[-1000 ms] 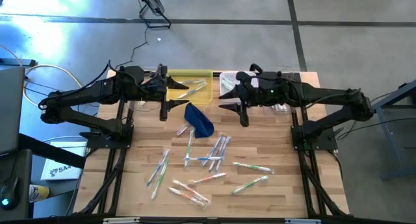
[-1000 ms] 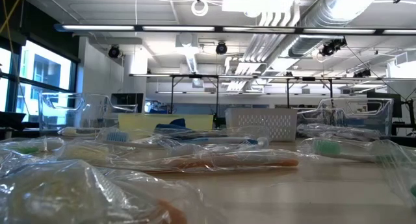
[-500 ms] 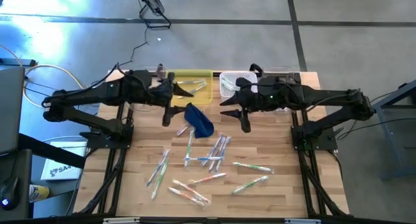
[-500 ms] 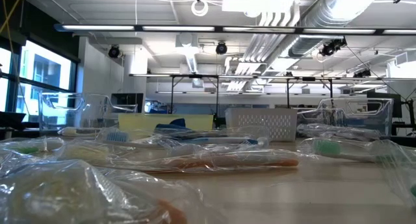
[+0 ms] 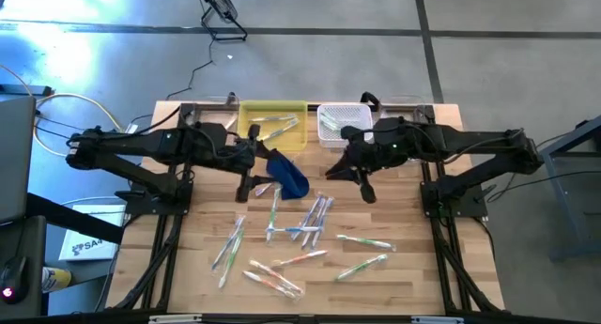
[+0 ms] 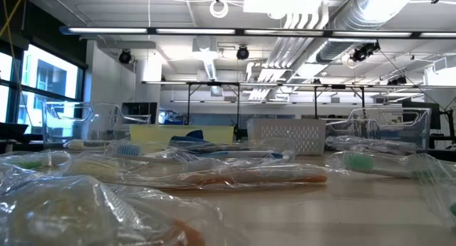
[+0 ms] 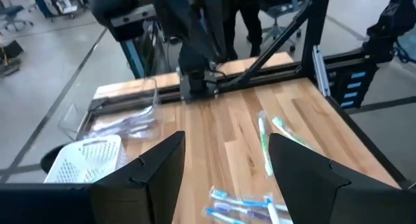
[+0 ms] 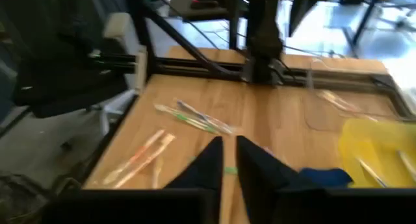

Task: Pick & Place Toothbrushes
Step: Put the blue toothbrush into the yellow bin

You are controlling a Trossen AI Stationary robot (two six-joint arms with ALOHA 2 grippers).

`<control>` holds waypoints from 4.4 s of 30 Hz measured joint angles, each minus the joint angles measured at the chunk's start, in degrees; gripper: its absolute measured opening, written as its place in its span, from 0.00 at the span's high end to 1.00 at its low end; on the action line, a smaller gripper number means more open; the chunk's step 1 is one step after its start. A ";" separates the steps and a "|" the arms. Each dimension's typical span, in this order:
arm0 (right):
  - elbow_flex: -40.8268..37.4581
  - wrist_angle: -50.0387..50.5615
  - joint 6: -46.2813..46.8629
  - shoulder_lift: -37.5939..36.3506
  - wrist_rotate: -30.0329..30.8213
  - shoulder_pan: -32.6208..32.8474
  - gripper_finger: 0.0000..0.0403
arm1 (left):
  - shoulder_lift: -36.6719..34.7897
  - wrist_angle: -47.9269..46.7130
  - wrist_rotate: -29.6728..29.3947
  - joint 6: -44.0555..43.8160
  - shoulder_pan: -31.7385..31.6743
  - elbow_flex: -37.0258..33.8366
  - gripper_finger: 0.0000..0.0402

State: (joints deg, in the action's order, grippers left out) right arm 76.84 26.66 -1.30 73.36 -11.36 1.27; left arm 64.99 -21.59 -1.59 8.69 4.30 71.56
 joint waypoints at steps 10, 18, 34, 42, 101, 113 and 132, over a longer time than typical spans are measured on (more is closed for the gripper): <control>0.00 0.23 0.18 -0.65 1.34 0.36 0.99 | 1.00 -9.52 -3.81 -13.10 4.11 0.06 0.46; 0.00 2.06 0.20 -0.61 1.27 0.36 1.00 | 2.37 -22.07 -1.32 -32.16 7.41 0.12 0.46; 0.02 6.52 0.24 -0.54 0.82 0.38 1.00 | 12.03 -38.61 -1.74 -60.94 16.54 0.03 0.46; 0.02 7.07 0.13 -0.50 0.77 0.62 1.00 | 16.03 -49.53 2.28 -72.18 17.90 -0.01 0.46; 0.02 11.73 1.67 -0.37 3.38 0.61 1.00 | 17.99 -21.94 -6.46 -82.69 16.67 -24.14 0.46; 0.02 12.17 1.75 0.17 3.79 0.62 1.00 | 18.52 -21.52 2.84 -76.12 10.66 -24.21 0.46; 0.02 12.16 1.54 3.79 3.75 0.62 1.00 | 20.11 -12.98 4.03 -78.14 10.70 -29.11 0.46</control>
State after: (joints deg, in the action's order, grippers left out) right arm 76.86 38.82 0.24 77.14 -7.61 1.89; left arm 85.10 -34.57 2.44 -69.45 15.00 42.45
